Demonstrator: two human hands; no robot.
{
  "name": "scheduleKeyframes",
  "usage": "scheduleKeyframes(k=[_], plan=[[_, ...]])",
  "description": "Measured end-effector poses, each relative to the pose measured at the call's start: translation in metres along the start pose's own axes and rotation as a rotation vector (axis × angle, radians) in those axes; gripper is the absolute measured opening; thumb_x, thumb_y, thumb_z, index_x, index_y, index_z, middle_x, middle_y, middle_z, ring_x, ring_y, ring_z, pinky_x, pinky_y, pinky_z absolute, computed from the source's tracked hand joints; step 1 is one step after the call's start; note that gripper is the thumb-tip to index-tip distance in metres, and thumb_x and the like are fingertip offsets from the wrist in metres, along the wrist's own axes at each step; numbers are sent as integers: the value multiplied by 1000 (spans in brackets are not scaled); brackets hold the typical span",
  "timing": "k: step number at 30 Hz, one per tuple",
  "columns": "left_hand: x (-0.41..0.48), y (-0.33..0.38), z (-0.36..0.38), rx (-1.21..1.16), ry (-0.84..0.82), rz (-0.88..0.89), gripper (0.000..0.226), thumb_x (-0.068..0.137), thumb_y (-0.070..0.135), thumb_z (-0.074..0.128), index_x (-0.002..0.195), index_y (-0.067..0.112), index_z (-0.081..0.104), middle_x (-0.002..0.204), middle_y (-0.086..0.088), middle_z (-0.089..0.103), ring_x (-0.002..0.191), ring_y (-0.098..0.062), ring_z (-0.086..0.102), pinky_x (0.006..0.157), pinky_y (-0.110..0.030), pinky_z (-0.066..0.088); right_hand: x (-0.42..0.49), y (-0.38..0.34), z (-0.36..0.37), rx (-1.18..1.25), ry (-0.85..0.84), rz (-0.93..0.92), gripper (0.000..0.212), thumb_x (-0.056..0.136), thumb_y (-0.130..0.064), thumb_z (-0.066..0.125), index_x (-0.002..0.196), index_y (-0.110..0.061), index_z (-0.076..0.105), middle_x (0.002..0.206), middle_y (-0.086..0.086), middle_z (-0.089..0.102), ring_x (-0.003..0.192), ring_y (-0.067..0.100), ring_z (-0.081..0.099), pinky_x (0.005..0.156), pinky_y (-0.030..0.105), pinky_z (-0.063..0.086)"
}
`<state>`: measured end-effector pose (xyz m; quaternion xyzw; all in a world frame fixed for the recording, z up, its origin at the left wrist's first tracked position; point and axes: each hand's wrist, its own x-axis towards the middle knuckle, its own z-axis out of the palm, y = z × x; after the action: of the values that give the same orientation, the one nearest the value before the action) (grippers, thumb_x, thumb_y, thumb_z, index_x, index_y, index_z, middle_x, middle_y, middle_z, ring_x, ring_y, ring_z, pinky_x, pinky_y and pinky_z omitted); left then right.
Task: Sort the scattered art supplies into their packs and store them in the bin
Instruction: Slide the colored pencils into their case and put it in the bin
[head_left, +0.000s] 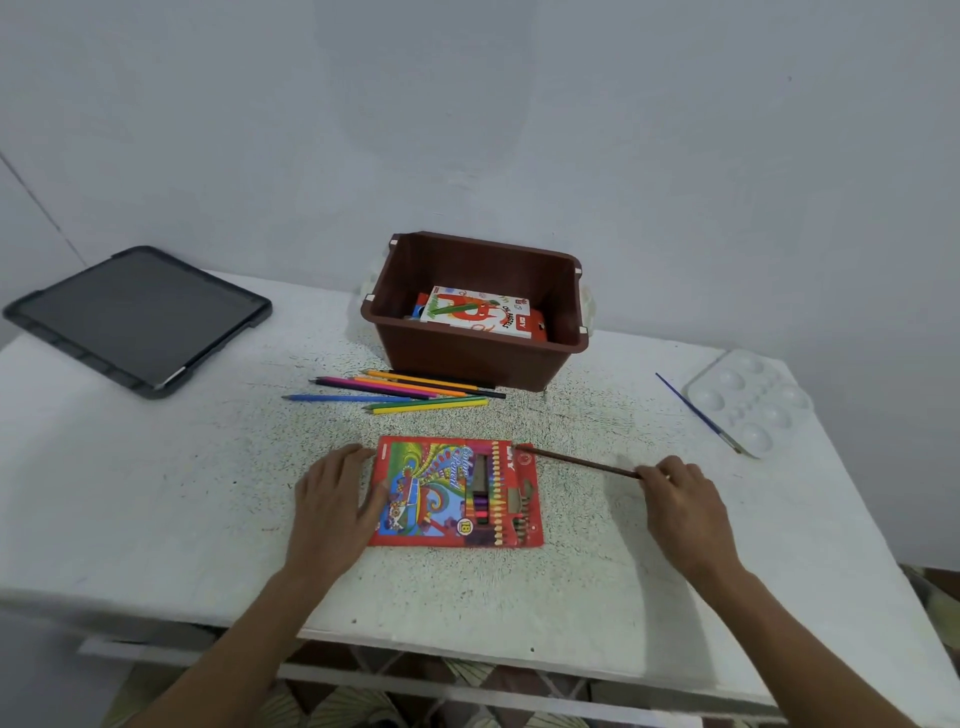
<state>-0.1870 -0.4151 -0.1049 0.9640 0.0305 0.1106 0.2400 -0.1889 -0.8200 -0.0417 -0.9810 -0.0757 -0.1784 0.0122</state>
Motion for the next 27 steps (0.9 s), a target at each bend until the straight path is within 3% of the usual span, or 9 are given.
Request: scheduleKeyframes(k=[9, 16, 23, 27], plan=[[0, 7, -4, 28, -19, -5, 59, 88, 59, 42, 119, 13, 63, 130, -9, 60, 120, -28, 56, 100, -50, 42, -1, -34, 16, 1, -77, -197, 25, 76, -2, 77, 98, -9, 70, 78, 5, 51, 63, 24, 44, 59, 30, 26], [0, 7, -8, 32, -30, 1, 65, 88, 63, 34, 118, 14, 63, 129, -7, 61, 120, -27, 56, 99, -50, 43, 6, -93, 29, 227, -90, -224, 42, 72, -18, 84, 109, -11, 66, 84, 1, 56, 72, 17, 51, 60, 28, 44], [2, 5, -6, 43, -19, 12, 62, 87, 62, 37, 116, 15, 64, 126, -7, 62, 116, -27, 59, 97, -50, 45, 0, -106, 29, 326, -84, -191, 51, 62, -13, 89, 108, -10, 67, 83, 3, 57, 67, 19, 52, 56, 28, 41], [4, 4, -5, 57, -4, 39, 59, 86, 60, 40, 112, 14, 65, 121, -8, 65, 110, -28, 61, 91, -51, 48, -6, -102, 31, 370, -96, -198, 57, 66, -11, 86, 119, -12, 63, 86, 1, 55, 68, 17, 50, 55, 28, 42]])
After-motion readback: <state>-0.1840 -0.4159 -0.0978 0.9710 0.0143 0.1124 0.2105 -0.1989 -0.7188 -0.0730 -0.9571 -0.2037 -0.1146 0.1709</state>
